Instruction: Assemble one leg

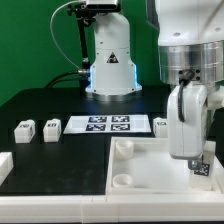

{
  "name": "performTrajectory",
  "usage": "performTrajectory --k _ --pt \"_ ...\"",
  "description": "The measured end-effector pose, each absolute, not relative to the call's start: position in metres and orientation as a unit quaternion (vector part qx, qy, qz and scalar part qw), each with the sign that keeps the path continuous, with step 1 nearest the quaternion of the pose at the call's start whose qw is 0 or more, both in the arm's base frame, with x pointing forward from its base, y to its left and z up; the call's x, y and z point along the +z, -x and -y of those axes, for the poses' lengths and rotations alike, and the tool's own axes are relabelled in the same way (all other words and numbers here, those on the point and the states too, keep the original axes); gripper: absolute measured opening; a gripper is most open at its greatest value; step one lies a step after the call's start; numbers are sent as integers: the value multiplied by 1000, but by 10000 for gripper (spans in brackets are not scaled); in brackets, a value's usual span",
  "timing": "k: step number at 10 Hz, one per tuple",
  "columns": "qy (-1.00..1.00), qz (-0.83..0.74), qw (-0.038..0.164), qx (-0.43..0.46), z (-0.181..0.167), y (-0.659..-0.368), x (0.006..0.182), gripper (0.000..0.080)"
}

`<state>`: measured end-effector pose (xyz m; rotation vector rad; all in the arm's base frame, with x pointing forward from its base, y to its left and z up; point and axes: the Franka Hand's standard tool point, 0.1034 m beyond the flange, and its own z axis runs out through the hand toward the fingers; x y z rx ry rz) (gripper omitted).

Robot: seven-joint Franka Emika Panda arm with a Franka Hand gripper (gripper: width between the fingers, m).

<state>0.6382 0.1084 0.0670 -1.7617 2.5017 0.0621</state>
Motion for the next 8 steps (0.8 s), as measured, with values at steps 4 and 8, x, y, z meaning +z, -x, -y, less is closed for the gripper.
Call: performTrajectory --k 4,8 --pt "585 -809 57 18 -131 -644 88 615" --pt "595 -802 47 35 -145 -640 100 649"
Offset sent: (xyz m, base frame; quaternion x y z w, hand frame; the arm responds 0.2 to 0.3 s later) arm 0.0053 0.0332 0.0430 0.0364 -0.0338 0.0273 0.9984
